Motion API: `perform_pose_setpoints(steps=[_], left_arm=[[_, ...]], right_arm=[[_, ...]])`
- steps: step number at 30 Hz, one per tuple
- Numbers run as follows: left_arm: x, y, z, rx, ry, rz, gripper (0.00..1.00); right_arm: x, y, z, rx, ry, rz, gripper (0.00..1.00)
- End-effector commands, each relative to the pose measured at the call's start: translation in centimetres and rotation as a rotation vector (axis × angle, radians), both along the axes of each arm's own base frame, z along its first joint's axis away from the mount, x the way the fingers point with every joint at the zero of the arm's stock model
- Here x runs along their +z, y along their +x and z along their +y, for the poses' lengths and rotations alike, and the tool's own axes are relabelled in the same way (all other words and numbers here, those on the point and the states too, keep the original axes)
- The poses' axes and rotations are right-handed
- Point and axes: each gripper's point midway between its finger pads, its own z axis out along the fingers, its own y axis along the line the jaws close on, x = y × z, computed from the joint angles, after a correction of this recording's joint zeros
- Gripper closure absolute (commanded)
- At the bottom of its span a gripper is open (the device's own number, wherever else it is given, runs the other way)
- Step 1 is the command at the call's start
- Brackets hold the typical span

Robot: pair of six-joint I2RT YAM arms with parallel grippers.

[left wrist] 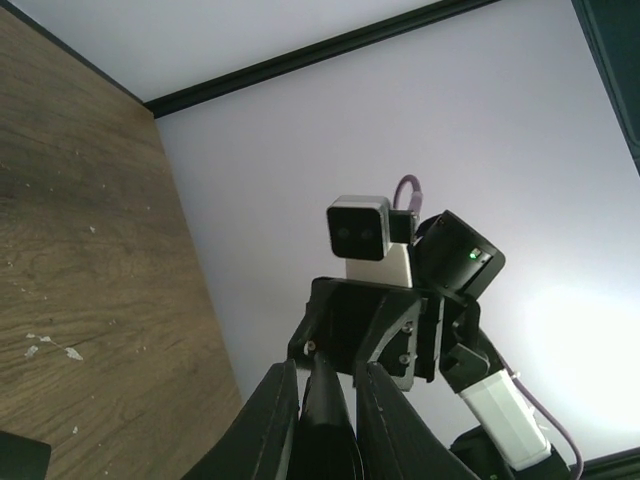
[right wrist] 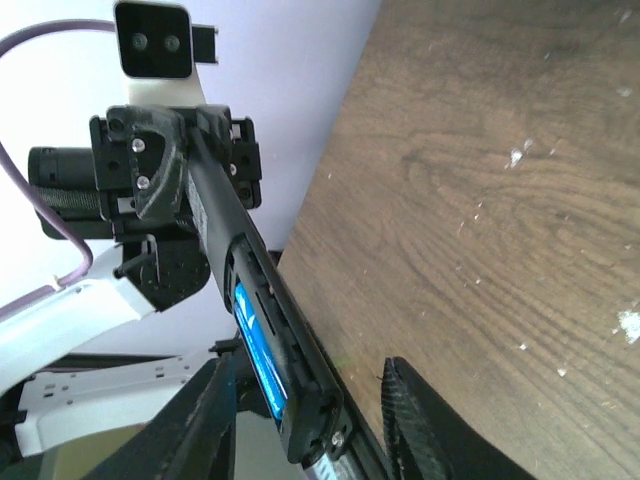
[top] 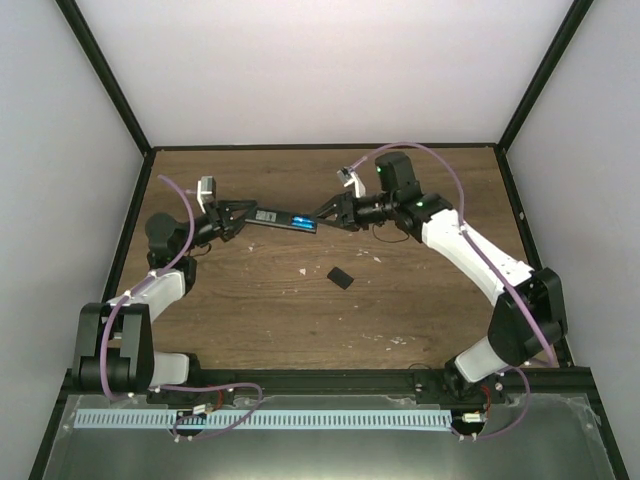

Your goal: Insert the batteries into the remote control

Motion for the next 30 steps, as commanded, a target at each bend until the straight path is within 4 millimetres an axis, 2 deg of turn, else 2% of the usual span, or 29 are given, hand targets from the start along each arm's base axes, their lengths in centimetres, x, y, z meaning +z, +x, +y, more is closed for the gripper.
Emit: perform_pose_setpoints(steps=[1, 5, 7, 12, 16, 23, 30], left_arm=[[-0.3, -0.2, 0.3, 0.007, 0.038, -0.039, 1.00], [-2.1, 0.1, 0.8, 0.035, 0.116, -0.017, 1.00], [-3.3, 0.4, 1.0, 0.056, 0.184, -0.007, 1.00], [-5.9, 0.7, 1.7, 0.097, 0.342, 0.039, 1.00], [-7.6, 0.2, 1.6, 0.086, 0.313, 0.085, 1.00], [-11.3, -1.0, 1.9, 0.098, 0.329, 0.160, 1.00], [-13.6, -1.8, 2.1, 0.104, 0.357, 0.198, 1.00]], right_arm=[[2.9, 1.2, -1.9, -0.098, -0.036, -0.145, 0.62], [2.0, 2.1, -3.6, -0.162, -0.160, -0.221, 0.51], [0.9, 2.6, -4.7, -0.194, -0.241, -0.253, 0.49], [-3.7, 2.8, -7.3, -0.226, -0.439, -0.290, 0.47], [-7.9, 1.9, -8.5, -0.194, -0.537, -0.303, 0.47], [-14.6, 0.4, -9.0, -0.109, -0.739, -0.295, 0.47], [-18.3, -0.3, -8.0, -0.019, -0.831, -0.314, 0.45]])
